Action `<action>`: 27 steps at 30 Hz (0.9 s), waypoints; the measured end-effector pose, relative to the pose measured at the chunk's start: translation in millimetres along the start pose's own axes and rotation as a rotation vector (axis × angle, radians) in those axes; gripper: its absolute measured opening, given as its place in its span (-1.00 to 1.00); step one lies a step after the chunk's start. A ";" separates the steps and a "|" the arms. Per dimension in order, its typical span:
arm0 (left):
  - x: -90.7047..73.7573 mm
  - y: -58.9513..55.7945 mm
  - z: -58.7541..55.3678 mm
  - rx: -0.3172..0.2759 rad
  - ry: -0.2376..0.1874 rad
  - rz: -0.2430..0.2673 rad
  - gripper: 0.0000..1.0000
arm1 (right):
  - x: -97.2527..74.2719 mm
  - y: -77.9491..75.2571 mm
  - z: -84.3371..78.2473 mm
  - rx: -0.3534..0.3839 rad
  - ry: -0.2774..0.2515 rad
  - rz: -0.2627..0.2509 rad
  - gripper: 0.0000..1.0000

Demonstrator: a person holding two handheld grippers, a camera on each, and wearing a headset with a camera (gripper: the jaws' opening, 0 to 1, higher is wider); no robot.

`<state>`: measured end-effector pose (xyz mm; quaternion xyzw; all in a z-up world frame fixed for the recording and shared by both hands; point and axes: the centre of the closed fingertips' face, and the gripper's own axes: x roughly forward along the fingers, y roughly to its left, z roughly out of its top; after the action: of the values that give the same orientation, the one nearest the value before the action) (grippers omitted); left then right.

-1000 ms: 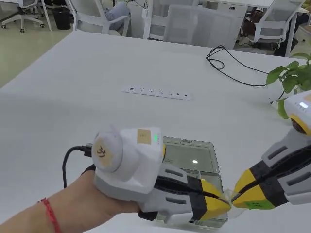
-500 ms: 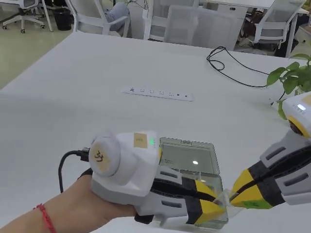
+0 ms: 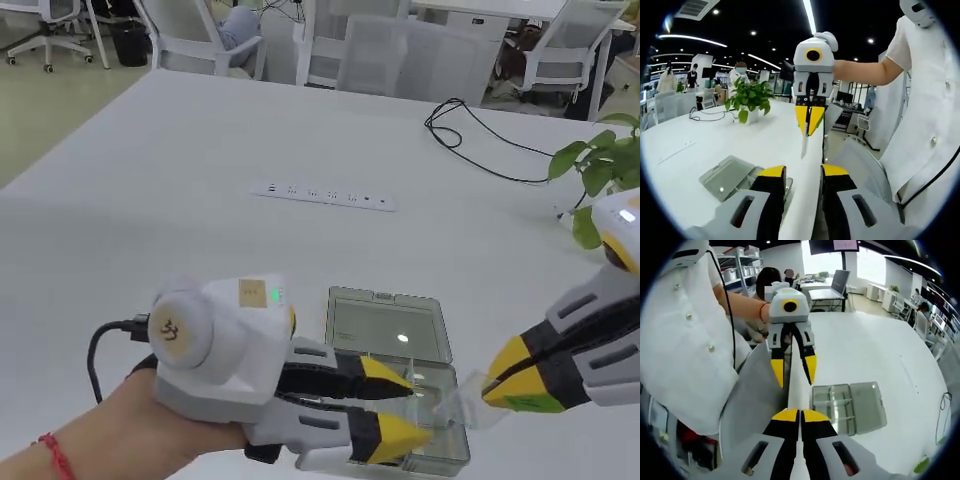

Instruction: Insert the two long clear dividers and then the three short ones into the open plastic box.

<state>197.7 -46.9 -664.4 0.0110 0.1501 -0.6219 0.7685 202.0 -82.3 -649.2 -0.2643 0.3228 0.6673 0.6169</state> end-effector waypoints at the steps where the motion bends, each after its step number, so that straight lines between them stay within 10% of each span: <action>1: -1.5 2.8 -1.3 -0.004 0.001 0.011 -0.42 | 0.5 -2.4 -1.2 0.002 0.001 -0.006 -0.94; 27: -24.8 42.2 -37.6 -0.020 0.056 0.130 0.51 | 32.6 -59.2 -51.7 0.029 0.140 -0.112 -0.94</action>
<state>225.6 -6.1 -701.4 0.0305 0.1768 -0.5684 0.8029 255.3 -98.3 -713.5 -0.3189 0.3594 0.6069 0.6331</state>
